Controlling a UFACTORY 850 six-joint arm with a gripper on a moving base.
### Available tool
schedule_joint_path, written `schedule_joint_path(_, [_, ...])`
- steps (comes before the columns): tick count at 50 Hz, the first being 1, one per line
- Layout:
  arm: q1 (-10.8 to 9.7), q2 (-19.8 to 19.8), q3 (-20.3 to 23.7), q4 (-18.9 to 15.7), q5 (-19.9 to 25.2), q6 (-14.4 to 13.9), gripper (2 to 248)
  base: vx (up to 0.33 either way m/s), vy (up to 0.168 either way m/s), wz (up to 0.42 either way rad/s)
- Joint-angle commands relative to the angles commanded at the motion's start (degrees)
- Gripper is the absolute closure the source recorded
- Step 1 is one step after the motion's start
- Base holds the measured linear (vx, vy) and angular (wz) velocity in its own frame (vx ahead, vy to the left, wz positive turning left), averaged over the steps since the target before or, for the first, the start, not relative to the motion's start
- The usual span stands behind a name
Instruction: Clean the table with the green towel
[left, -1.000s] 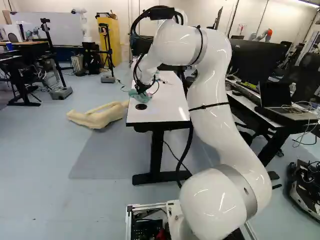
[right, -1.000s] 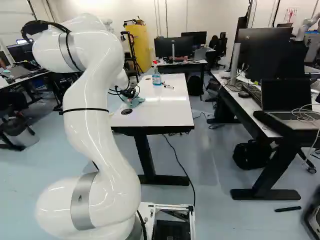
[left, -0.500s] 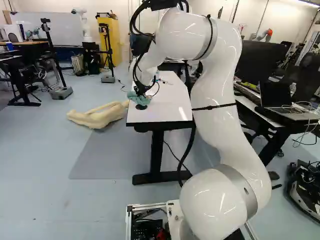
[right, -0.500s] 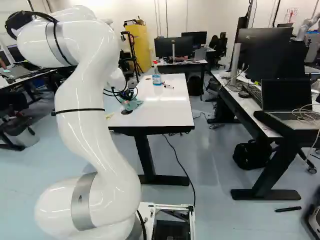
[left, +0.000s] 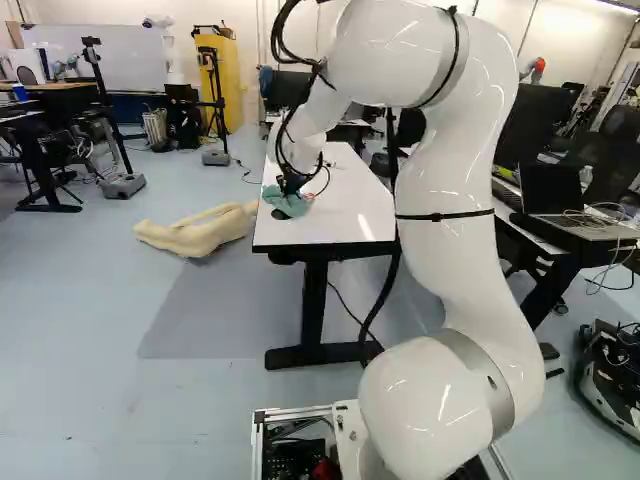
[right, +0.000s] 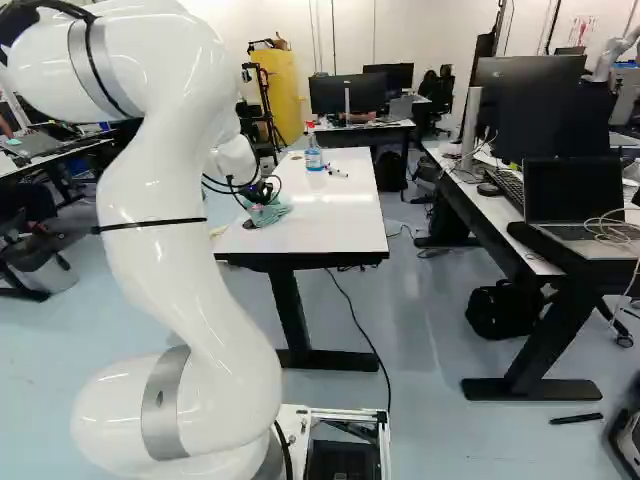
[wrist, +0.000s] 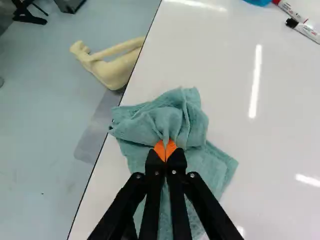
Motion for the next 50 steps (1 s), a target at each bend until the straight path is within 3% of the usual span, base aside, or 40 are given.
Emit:
schedule_joint_path(16, [-1.69,4.66,4.35,0.00,0.00,0.00,229,0.000,0.000,0.000])
schedule_joint_path(50, [-2.57,12.74,11.28,0.00,0.00,0.00,229,0.000,0.000,0.000])
